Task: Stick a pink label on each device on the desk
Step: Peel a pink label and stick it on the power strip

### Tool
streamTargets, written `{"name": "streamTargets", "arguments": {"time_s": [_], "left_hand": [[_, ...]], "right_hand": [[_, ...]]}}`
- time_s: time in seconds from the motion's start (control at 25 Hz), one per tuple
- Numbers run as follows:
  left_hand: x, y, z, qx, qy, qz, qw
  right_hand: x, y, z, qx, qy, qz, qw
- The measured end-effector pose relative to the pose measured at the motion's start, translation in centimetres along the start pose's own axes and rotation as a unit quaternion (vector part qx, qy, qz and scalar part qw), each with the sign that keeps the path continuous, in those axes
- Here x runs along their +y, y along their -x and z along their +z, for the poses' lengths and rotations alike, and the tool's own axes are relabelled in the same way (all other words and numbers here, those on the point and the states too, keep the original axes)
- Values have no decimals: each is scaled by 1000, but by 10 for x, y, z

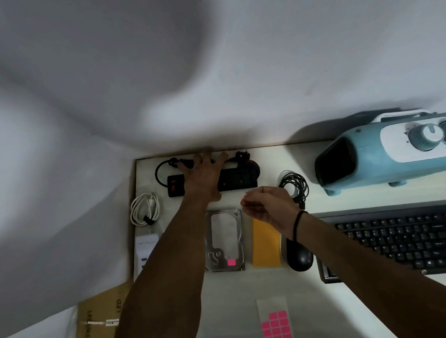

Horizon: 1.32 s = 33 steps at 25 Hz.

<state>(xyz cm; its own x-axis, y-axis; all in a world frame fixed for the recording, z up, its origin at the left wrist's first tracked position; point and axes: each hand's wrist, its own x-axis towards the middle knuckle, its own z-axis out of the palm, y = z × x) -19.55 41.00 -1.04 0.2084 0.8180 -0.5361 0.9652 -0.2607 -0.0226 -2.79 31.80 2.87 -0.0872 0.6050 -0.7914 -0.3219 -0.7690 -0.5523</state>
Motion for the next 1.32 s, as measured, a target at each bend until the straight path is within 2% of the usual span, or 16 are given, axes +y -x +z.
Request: {"name": "streamTargets", "arguments": {"time_s": [0.32,0.4,0.44,0.48,0.52,0.56,0.64,0.68,0.72,0.76,0.8,0.84,0.92,1.16,1.32], "left_hand": [[-6,15,5,54,-10,-9,998],[-5,29,-9,83,58,-16,995],[-4,37,-19,96,136,-12,986],[-3,49,-30,107,250,1,962],[-1,61,-40,106,387,19,916],[2,74,-48,91,523,46,846],[14,113,-60,63,748,93,654],[23,132,-64,43,823,100,558],[31,149,-65,20,872,96,479],[40,164,-65,-2,902,99,420],[49,179,-63,-14,916,102,388],[58,194,-61,-22,923,110,369],[78,221,-58,-35,927,119,353],[116,263,-43,-74,928,153,331],[131,284,-43,-58,918,146,363]], "right_hand": [[-21,21,-21,1,-31,-45,999],[-28,32,-21,-3,-39,-68,997],[-33,38,-20,-7,-47,-83,995],[-37,45,-18,-11,-56,-100,993],[-43,53,-16,-16,-63,-117,991],[-48,60,-15,-20,-67,-133,989],[-58,84,-9,-36,-64,-166,983],[-62,97,-6,-49,-56,-185,980],[-66,110,-4,-61,-41,-205,976],[-69,125,-2,-70,-18,-232,970],[-71,140,-1,-74,15,-263,962],[-72,155,0,-75,52,-291,952],[-72,180,1,-84,110,-315,939],[-65,231,-8,-57,276,-314,907],[-56,252,-10,-16,317,-349,882]]}}
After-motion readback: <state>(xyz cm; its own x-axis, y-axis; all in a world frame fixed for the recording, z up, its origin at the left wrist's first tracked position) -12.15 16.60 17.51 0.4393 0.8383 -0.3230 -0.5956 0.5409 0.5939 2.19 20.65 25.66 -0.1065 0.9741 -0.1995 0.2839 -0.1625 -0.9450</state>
